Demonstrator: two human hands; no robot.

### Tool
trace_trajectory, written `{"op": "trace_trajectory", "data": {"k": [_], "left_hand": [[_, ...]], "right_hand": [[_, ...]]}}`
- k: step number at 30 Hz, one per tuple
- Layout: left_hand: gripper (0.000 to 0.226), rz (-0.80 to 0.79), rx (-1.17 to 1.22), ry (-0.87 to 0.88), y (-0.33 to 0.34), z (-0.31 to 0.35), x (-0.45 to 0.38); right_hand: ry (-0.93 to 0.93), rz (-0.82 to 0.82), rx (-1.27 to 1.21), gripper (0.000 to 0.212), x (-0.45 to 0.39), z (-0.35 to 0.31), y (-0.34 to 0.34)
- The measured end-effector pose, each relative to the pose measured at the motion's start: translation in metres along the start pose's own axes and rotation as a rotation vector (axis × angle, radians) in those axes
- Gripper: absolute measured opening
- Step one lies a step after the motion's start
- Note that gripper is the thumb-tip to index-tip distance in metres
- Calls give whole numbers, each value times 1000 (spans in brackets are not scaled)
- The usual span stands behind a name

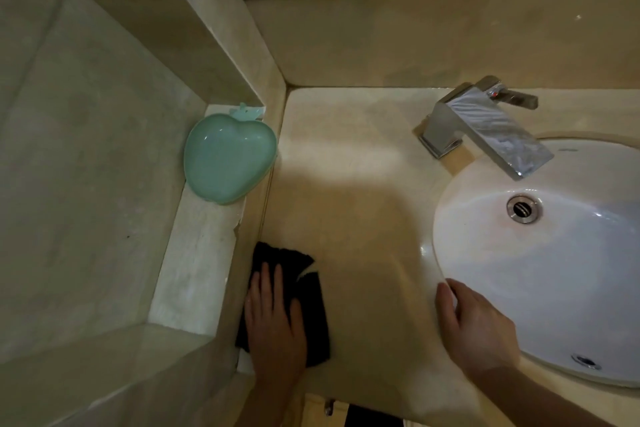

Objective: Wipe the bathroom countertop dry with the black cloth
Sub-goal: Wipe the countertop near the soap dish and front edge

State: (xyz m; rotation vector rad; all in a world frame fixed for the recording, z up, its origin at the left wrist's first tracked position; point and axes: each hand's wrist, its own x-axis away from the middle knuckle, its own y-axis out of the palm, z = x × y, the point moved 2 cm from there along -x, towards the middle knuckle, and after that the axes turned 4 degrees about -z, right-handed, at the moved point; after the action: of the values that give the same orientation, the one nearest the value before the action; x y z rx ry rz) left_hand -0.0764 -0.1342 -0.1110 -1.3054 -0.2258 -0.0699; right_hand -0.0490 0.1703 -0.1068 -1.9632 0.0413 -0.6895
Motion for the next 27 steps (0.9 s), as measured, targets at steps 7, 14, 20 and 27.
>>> {"op": "trace_trajectory", "data": {"k": [7, 14, 20, 27], "left_hand": [[63, -68, -34, 28, 26, 65, 19], [64, -153, -110, 366, 39, 115, 61], [66, -104, -75, 158, 6, -1, 62], [89, -121, -49, 148, 13, -12, 77]], "right_hand": [[-45, 45, 6, 58, 2, -2, 1], [-59, 69, -68, 53, 12, -8, -7], [-27, -158, -252, 58, 16, 3, -23], [101, -206, -217, 75, 56, 64, -40]]}}
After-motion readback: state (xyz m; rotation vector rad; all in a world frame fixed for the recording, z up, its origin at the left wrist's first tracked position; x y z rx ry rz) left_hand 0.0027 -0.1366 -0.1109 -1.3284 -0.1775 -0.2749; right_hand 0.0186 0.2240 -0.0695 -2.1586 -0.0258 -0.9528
